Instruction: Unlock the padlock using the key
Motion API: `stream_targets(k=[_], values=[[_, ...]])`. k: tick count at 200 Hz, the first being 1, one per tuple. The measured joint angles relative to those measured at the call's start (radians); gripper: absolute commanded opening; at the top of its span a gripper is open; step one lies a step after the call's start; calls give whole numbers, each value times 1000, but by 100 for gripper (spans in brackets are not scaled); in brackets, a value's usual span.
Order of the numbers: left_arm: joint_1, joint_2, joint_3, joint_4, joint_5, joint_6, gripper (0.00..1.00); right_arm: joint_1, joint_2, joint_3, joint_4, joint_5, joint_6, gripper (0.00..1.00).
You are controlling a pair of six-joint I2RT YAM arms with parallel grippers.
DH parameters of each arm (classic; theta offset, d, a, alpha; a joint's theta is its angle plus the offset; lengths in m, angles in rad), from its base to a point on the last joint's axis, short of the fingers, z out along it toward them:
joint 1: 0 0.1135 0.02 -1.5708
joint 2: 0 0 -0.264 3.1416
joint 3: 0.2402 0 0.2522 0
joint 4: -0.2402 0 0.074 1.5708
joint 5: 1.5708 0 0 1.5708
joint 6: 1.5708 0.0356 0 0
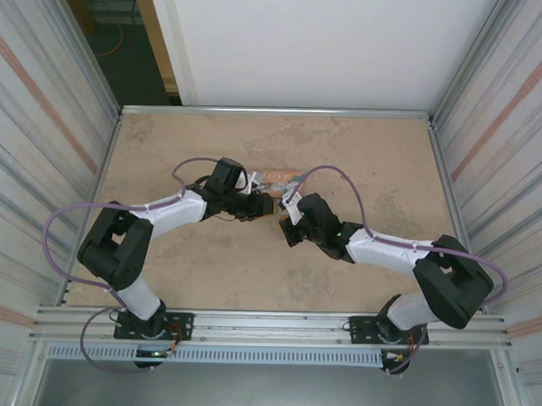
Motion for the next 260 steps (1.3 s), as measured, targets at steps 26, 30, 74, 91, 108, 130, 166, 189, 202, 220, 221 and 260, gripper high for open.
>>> stream_targets(k=[26,30,74,91,108,130,166,189,202,220,221,260], values=[[0,0,0,0,0,0,0,0,11,2,8,0,0,0],[0,0,0,0,0,0,0,0,13,3,10,0,0,0],[0,0,0,1,0,0,0,-1,19,10,17,-3,0,0],[0,0,0,1,0,0,0,-3,19,10,16,-4,0,0],[0,0,0,1,0,0,0,-6,19,10,17,-6,0,0],[0,0,0,1,0,0,0,-6,19,10,16,-6,0,0],[0,0,0,0,0,0,0,-6,16,10,14,-6,0,0],[0,0,0,0,2,0,0,-6,6,10,20,-6,0,0],[0,-2,0,1,3,0,0,-6,3,9,20,-7,0,0],[0,-2,0,1,4,0,0,-6,3,9,23,-7,0,0],[0,-2,0,1,4,0,0,-6,3,9,23,-7,0,0],[0,-2,0,4,5,-3,0,-6,3,7,31,-6,1,0]])
